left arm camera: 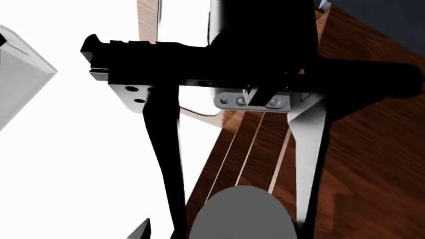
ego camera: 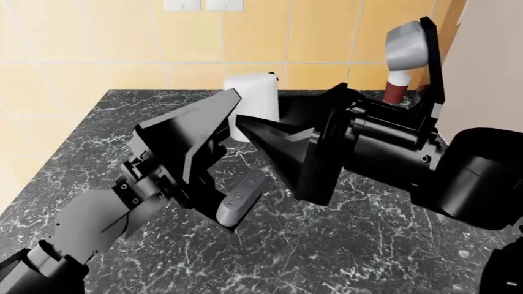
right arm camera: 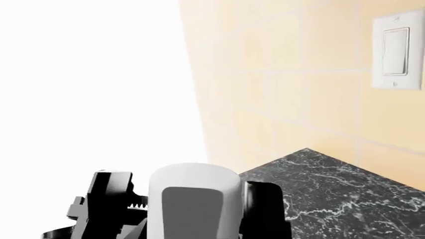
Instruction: A wet mug is on the counter and needs to be dried. Pick it up and place it upside down in the open cabinet.
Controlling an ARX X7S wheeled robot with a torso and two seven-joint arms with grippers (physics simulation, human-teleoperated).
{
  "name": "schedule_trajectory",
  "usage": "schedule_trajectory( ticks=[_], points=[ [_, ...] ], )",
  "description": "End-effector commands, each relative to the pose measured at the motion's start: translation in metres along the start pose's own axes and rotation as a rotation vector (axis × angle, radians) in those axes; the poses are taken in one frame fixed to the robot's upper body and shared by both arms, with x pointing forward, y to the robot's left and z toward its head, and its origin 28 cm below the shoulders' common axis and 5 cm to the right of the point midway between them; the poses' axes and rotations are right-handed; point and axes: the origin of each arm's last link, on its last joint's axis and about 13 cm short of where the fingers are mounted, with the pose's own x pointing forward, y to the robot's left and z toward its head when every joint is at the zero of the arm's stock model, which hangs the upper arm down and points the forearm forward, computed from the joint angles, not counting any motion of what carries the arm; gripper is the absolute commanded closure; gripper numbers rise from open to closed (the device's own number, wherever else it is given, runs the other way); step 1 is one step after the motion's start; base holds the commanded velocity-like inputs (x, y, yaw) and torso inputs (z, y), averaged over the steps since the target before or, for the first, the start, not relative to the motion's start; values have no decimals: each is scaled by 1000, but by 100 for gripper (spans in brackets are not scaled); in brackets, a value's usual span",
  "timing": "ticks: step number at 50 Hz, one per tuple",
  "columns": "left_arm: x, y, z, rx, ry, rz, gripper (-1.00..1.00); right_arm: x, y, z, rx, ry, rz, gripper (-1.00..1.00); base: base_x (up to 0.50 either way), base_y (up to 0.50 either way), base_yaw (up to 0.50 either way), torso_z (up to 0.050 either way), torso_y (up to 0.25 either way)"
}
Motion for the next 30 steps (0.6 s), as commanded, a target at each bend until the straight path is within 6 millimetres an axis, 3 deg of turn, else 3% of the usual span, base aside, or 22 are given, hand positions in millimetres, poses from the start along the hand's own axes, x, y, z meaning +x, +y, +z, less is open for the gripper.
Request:
schedule_trajectory(
  ticks=[1,6,20,26,30],
  points=[
    [-2,-1,3,-46,-4,-8,-100,-9,-8,14,-41,-45,-134,100,0,0,0,0,0],
    [-5,-4,0,-46,2,-25,-100,-16,-4,25,-49,-66,-141,100,0,0,0,0,0],
    [-36,-51,-41,-39,181,-259,-100,-43,18,78,-144,-151,-222,100,0,0,0,0,0],
    [-39,-52,-55,-116,312,-323,-100,-46,13,83,-160,-173,-263,100,0,0,0,0,0],
    [-41,-44,-60,-278,509,-385,-100,-44,4,81,-161,-181,-297,100,0,0,0,0,0]
  ],
)
